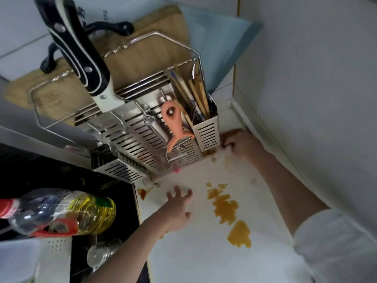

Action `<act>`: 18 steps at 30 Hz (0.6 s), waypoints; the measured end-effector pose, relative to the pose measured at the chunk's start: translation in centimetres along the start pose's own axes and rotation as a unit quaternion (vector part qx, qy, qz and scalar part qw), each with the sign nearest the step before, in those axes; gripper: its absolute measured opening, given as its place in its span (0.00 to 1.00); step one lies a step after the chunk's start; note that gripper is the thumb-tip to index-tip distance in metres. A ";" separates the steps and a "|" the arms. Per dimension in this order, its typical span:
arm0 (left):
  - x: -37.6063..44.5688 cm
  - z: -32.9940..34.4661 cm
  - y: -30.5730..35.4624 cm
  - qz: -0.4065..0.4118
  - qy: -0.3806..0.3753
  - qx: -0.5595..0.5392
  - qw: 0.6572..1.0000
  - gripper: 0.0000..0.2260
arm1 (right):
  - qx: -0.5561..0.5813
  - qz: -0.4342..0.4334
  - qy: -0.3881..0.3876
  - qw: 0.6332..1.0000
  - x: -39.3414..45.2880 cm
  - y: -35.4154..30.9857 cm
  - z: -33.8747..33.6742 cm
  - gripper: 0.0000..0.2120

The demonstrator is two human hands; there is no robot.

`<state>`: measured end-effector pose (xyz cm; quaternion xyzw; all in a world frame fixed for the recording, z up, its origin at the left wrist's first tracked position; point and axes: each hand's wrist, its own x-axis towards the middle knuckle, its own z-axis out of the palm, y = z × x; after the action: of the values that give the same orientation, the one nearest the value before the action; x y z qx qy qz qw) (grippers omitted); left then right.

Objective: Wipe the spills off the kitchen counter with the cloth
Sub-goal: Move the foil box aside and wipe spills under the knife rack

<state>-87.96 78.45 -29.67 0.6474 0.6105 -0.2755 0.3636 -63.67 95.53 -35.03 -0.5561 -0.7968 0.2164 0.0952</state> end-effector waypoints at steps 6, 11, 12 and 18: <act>0.0 -0.3 0.3 -0.012 -0.011 0.010 1.000 0.29 | -0.060 -0.050 0.053 0.996 2.1 -1.5 -0.5 0.15; 0.1 -0.2 0.2 -0.019 -0.011 0.012 1.000 0.28 | 0.065 -0.042 0.026 0.997 4.4 -3.6 -2.6 0.16; 0.1 -0.3 0.1 -0.019 -0.012 0.015 1.000 0.28 | 0.077 -0.024 0.016 0.997 3.8 -2.9 -2.5 0.13; 0.1 -0.3 0.3 -0.018 -0.020 0.009 1.000 0.29 | 0.172 0.120 -0.050 0.977 -4.1 -0.5 0.3 0.13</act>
<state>-87.70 78.80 -29.54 0.6340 0.6122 -0.3004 0.3646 -62.74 91.49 -34.70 -0.6115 -0.6790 0.3873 0.1228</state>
